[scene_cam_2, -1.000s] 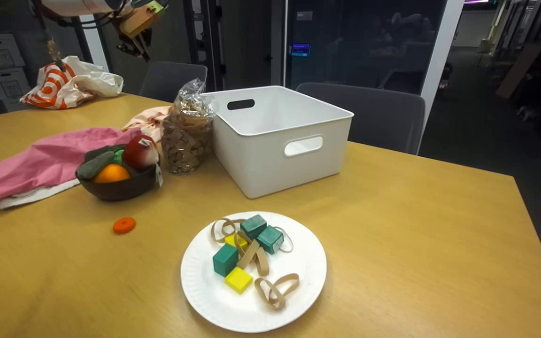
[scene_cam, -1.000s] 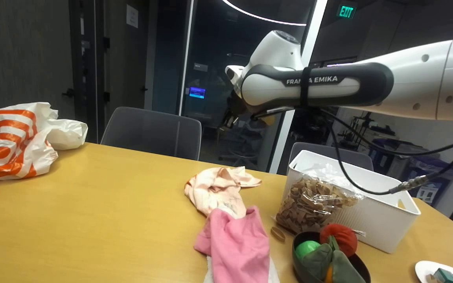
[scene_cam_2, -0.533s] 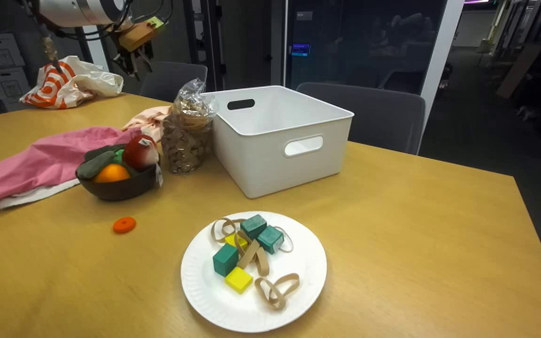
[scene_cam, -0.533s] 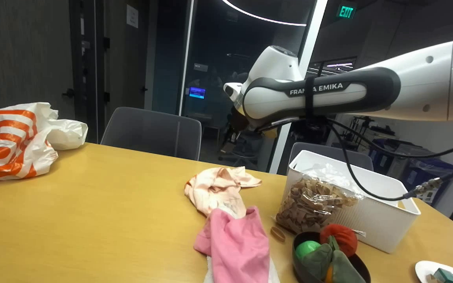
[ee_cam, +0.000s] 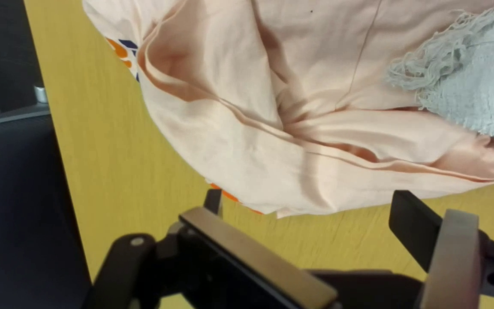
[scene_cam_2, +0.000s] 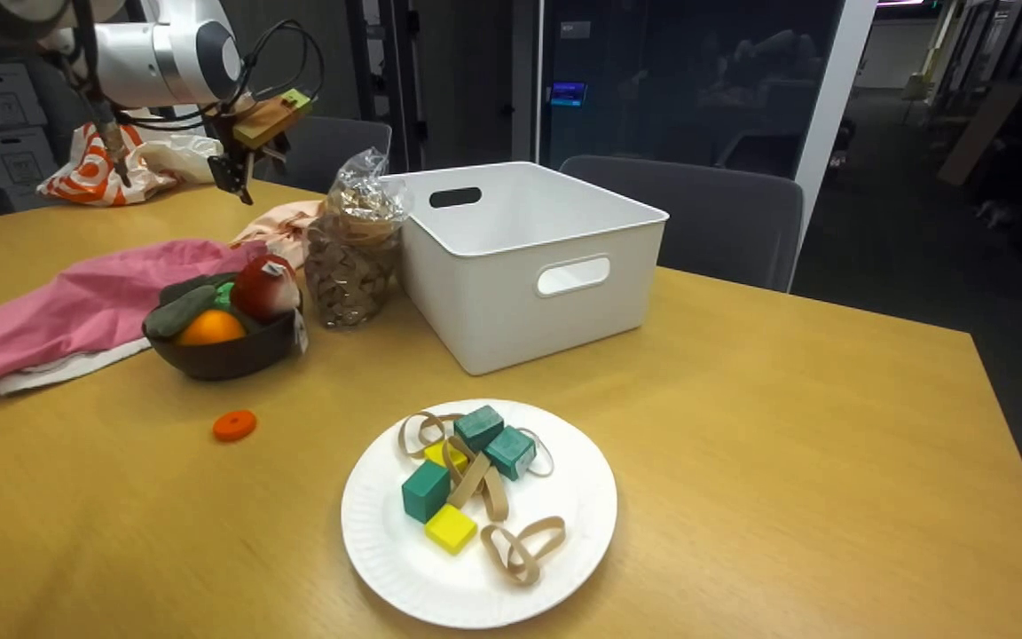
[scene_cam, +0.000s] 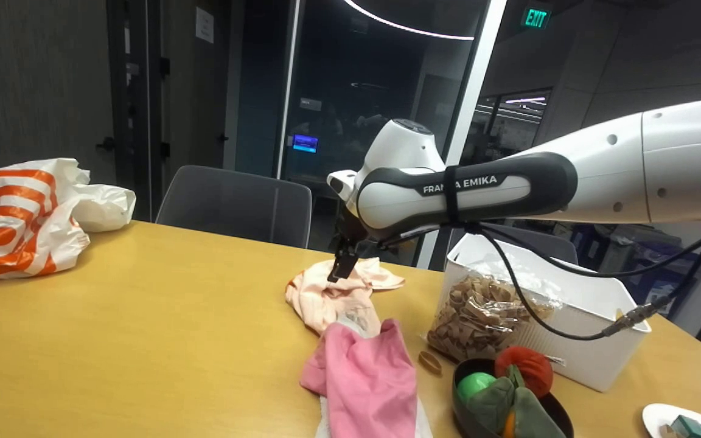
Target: Unfold the white towel and the peach and pink shirts
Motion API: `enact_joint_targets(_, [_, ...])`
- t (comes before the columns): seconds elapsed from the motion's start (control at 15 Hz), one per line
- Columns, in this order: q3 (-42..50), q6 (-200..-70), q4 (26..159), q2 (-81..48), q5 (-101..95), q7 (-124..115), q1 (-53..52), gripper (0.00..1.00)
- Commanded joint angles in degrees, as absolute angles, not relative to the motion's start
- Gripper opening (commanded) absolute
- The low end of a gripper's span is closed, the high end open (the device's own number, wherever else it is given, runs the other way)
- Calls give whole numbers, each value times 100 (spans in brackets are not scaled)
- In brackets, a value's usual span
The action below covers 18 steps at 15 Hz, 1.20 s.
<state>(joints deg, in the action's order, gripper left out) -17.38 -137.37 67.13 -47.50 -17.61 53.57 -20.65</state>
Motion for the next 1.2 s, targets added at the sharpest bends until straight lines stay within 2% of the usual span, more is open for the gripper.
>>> enact_joint_targets(0.0, [-1671, -13563, 6041, -5220, -1711, 5834, -2258, 100])
enact_joint_targets(0.87, [-1533, -12978, 4227, -6675, -2018, 6975, -2560, 100])
enact_joint_targets(0.93, [-1374, -12980, 4272, -6639, -1800, 7117, -2614, 91])
enact_joint_targets(1.0, [-1379, -12923, 4210, -6669, -1741, 7196, -2607, 74])
enact_joint_targets(1.13, [-1326, -12821, 4102, -6713, -1642, 7257, -2622, 59])
